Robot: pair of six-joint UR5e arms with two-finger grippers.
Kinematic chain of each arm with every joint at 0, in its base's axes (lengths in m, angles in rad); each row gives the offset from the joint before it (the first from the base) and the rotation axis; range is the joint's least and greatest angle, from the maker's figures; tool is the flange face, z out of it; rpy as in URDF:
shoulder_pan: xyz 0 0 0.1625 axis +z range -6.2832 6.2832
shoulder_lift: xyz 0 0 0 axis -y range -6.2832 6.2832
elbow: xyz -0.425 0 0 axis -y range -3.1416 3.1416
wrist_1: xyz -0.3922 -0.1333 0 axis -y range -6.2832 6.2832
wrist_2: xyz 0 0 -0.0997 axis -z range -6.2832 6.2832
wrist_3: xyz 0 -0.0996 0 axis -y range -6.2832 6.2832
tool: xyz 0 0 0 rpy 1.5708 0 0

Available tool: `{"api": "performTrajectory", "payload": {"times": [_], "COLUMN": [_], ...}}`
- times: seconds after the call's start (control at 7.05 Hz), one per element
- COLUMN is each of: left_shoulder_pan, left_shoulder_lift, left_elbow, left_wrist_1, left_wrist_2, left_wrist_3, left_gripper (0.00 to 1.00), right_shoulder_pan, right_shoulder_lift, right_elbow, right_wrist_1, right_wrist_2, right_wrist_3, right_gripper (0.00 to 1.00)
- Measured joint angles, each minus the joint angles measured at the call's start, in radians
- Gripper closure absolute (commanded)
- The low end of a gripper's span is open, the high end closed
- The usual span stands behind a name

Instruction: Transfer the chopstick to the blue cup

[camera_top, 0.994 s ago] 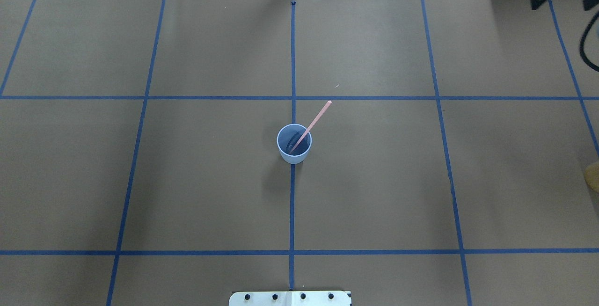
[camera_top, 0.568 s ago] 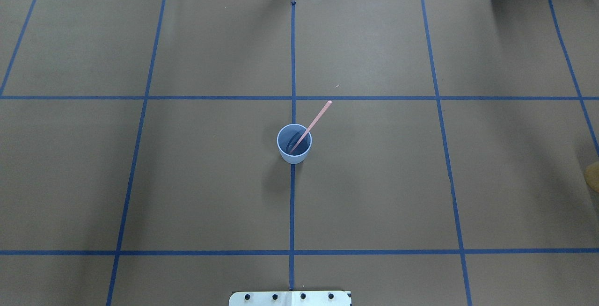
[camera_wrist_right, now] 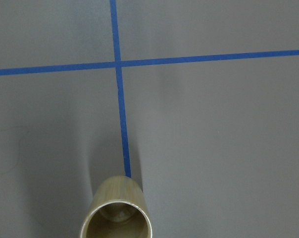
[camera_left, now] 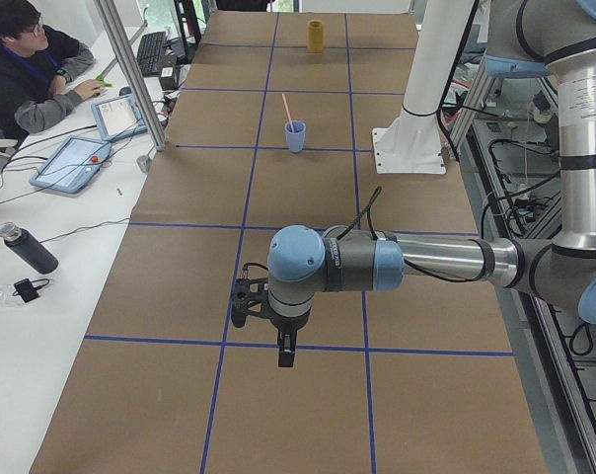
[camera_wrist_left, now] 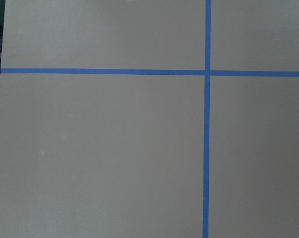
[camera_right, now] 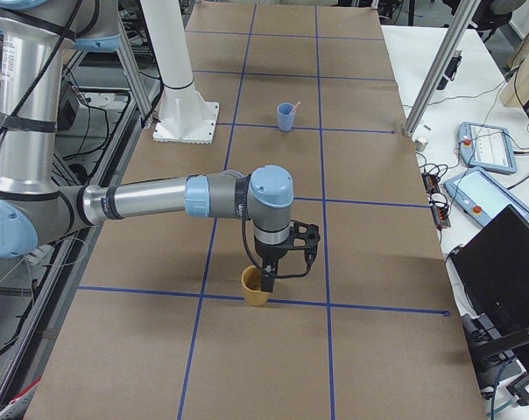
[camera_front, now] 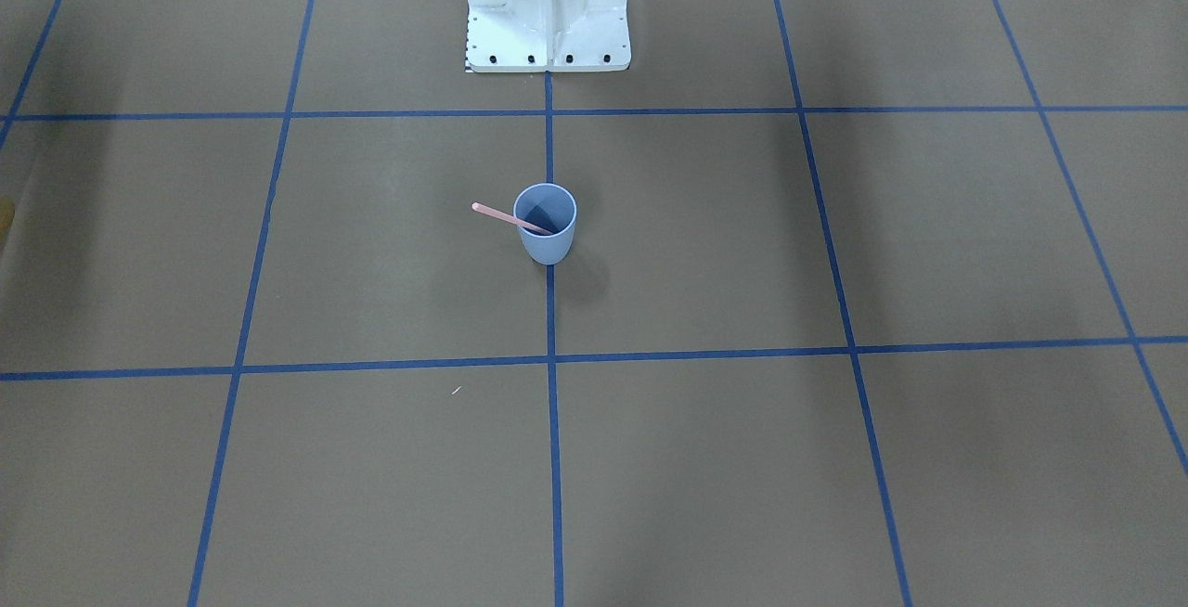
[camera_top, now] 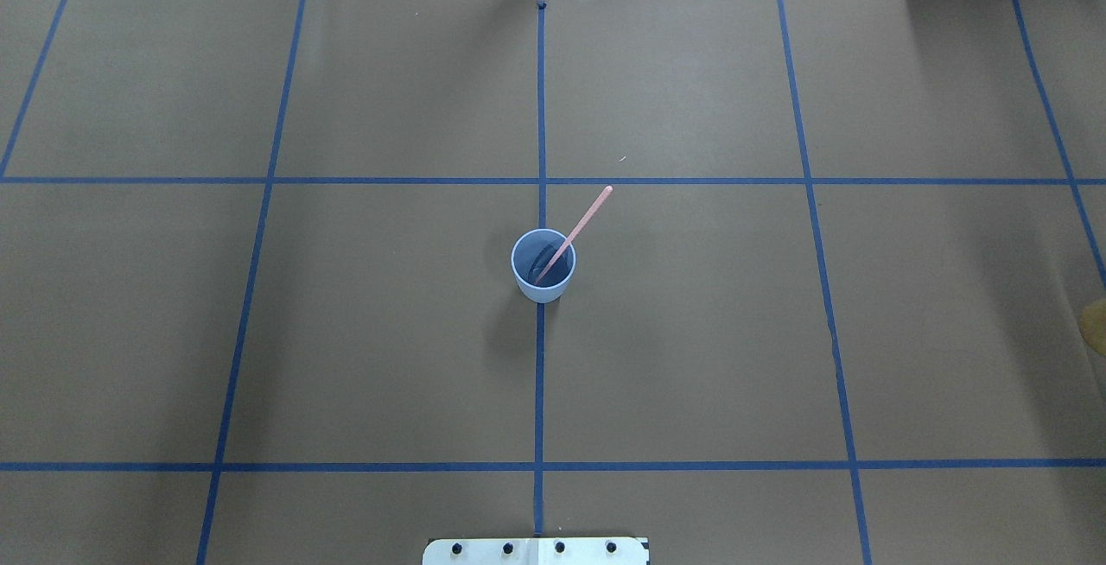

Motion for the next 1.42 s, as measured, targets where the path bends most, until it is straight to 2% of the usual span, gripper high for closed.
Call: {"api": "performTrajectory", "payload": {"times": [0.57, 1.42], "left_shoulder_pan": [0.000, 0.005], "left_shoulder_lift": [0.001, 0.001], "left_elbow": [-0.004, -0.003], "left_wrist_1": [-0.001, -0.009], "left_wrist_2": [0.000, 0.000], "left_wrist_3": [0.001, 0.006], "left_gripper": [0.01, 0.01], "right_shoulder_pan": [-0.001, -0.013], "right_shoulder_lift": [-0.007, -0.017], "right_elbow": [-0.022, -0.030], "right_wrist_1": [0.002, 0.047], "right_wrist_2": [0.015, 0.123], "right_wrist_3": [0.006, -0.001], "right_gripper": [0.00, 0.00]}}
